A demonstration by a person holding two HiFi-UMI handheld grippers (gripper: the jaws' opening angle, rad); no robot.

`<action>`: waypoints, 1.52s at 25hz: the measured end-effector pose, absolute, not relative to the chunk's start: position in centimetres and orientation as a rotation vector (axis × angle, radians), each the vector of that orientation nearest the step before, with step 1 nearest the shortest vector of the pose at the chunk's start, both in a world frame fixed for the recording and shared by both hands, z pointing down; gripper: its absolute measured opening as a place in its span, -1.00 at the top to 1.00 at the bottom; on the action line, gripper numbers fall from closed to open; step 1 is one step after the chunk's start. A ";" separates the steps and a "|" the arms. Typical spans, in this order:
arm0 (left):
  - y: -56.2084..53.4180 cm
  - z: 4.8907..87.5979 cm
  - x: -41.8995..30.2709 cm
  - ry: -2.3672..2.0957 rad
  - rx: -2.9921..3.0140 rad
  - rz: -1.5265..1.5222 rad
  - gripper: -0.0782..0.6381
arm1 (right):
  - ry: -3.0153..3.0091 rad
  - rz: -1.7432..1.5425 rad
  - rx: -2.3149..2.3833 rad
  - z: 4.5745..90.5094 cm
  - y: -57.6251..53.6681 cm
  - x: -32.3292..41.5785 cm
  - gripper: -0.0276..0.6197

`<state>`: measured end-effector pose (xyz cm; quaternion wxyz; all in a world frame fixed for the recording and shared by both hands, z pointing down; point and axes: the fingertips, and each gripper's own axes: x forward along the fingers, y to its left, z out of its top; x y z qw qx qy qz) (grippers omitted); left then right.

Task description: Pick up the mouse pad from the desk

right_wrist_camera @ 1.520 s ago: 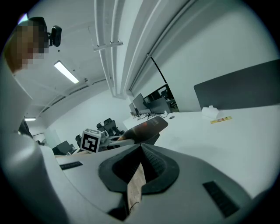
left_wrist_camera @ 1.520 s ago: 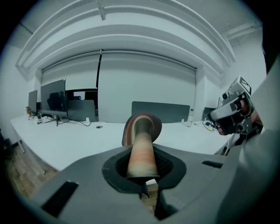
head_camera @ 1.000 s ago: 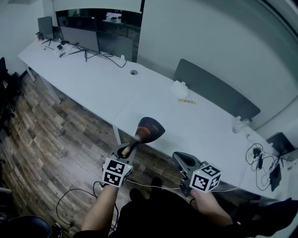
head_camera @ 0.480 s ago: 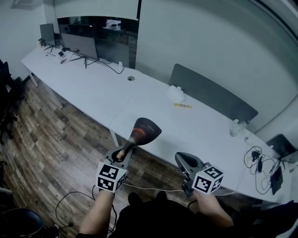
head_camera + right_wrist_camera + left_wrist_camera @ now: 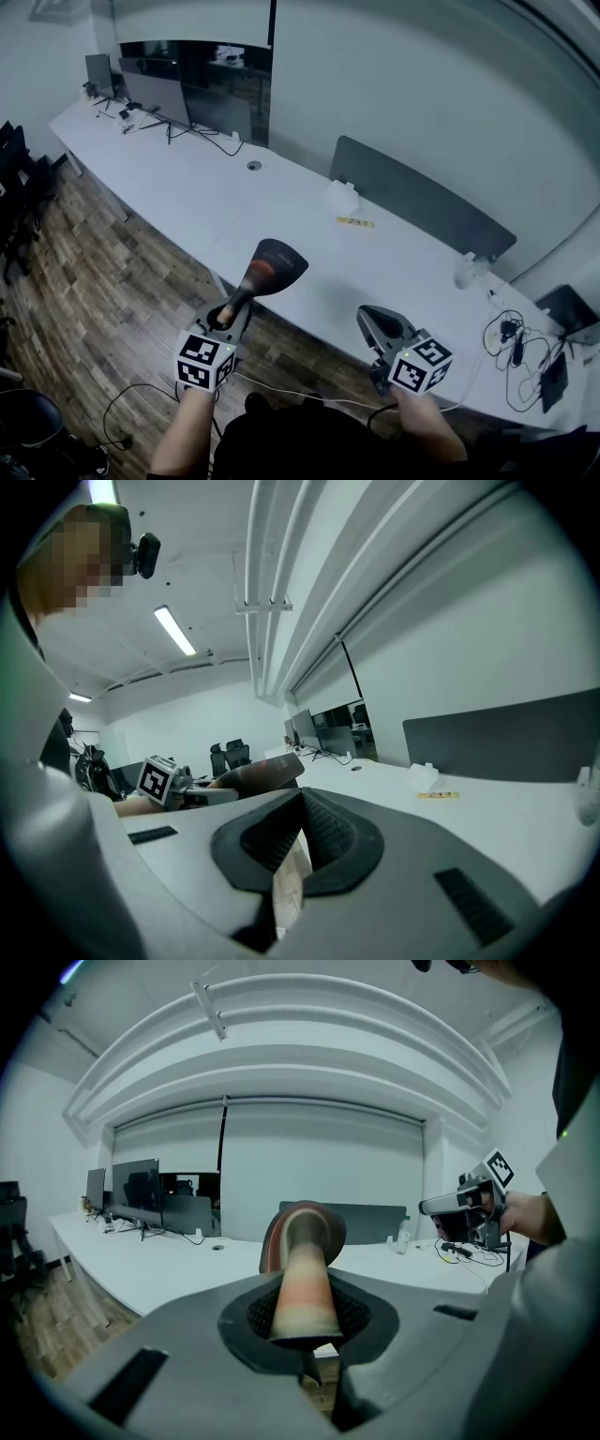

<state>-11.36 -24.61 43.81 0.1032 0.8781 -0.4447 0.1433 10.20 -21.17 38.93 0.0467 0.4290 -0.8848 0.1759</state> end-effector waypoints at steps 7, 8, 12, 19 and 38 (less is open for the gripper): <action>-25.5 41.8 -10.1 -1.346 2.612 0.452 0.67 | -2.742 0.512 1.366 38.8 -22.2 12.5 0.94; -25.6 41.5 -9.7 -1.341 2.622 0.450 0.67 | -2.747 0.499 1.390 38.5 -22.3 13.0 0.94; -25.6 40.0 -8.8 -1.332 2.660 0.430 0.67 | -2.767 0.445 1.437 37.4 -22.3 14.4 0.94; -25.1 39.1 -8.9 -1.362 2.653 0.394 0.67 | -2.818 0.392 1.417 36.0 -22.0 15.0 0.94; -23.4 37.1 -9.9 -1.419 2.668 0.293 0.67 | -2.851 0.323 1.434 34.0 -20.6 14.3 0.94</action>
